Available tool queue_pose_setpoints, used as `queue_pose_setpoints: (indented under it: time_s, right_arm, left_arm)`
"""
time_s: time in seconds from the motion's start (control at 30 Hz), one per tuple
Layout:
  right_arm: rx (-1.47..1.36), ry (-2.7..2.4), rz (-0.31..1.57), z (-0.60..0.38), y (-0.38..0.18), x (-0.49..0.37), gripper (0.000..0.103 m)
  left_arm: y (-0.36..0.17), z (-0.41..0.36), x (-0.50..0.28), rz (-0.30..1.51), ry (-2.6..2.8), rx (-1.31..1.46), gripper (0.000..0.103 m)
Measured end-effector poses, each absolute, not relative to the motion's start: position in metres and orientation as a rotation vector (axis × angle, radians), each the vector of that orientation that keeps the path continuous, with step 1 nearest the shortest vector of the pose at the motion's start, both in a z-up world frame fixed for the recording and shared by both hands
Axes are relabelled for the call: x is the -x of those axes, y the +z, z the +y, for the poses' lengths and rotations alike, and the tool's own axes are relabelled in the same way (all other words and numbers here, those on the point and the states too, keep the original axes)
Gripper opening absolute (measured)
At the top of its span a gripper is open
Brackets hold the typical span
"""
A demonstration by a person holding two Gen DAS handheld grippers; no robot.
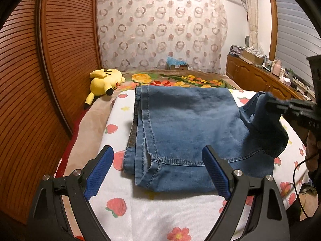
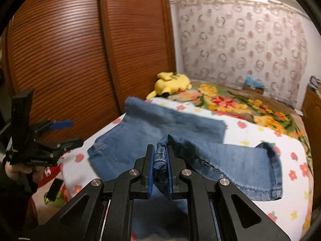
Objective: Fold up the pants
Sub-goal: 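Grasp the leg hem with the right tool and lift it, then open the right tool to release the hem onto the jeans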
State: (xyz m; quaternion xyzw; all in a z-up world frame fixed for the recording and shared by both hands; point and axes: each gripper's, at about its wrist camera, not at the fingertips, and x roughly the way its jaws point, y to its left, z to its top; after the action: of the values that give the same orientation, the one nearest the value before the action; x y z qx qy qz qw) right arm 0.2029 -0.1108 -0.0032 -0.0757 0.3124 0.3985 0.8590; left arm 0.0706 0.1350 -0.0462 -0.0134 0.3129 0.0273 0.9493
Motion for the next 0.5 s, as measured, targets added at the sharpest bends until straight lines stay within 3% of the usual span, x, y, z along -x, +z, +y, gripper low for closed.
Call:
queue_pose_setpoints:
  time_s: [0.07,0.33,0.5]
  right_arm:
    - [0.166,0.846,0.688,-0.111,-0.012,-0.209,0.012]
    - [0.131,0.810,0.707,-0.124,0.000,-0.231,0.041]
    - [0.093,0.762,0.689,-0.138,0.001,-0.236,0.044]
  left_arm:
    - [-0.046,0.135,-0.072,0.640,0.053,0.028,0.090]
    - [-0.054,0.127,-0.081,0.660,0.010,0.041,0.090]
    - [-0.063,0.117,-0.099,0.689,-0.033,0.060,0.090]
